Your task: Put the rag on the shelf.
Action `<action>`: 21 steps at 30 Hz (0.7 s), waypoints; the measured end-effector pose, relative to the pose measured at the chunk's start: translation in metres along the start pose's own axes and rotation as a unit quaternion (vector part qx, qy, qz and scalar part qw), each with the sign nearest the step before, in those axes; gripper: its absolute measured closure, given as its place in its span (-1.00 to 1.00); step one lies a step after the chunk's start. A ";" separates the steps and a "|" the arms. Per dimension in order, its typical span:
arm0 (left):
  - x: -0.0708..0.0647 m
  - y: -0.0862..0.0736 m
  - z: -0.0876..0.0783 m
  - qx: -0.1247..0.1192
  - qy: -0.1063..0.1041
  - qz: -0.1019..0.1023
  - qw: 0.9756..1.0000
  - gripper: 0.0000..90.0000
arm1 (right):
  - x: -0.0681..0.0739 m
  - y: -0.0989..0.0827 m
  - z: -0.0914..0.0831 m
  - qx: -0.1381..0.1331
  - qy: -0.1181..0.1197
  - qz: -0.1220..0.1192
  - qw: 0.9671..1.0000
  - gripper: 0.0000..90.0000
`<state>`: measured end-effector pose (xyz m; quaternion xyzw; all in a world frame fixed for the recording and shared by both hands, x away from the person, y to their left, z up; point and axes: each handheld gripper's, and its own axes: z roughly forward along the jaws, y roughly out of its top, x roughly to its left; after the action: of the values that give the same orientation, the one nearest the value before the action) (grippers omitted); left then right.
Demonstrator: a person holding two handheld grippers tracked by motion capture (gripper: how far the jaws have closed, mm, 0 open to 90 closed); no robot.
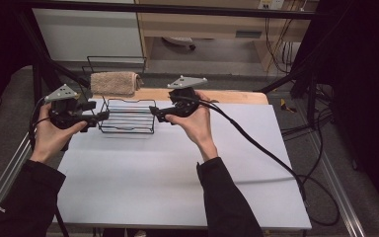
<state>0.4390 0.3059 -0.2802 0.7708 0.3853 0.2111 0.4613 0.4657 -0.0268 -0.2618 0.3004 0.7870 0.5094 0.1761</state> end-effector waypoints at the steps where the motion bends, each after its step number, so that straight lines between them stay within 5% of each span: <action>1: -0.001 -0.002 0.001 0.004 -0.001 0.001 1.000 -0.32 | -0.003 -0.003 -0.003 -0.001 -0.001 0.004 1.000 -0.66; 15: -0.024 -0.033 0.010 0.012 -0.010 0.008 1.000 -0.83 | -0.038 -0.067 -0.053 0.020 -0.017 0.028 0.999 -0.89; 21: -0.033 -0.057 0.022 0.023 -0.021 0.002 1.000 -0.88 | -0.050 -0.100 -0.068 0.029 -0.015 0.045 0.998 -0.91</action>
<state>0.4105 0.2836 -0.3396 0.7862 0.3789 0.1863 0.4512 0.4343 -0.1366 -0.3256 0.3482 0.7844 0.4889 0.1565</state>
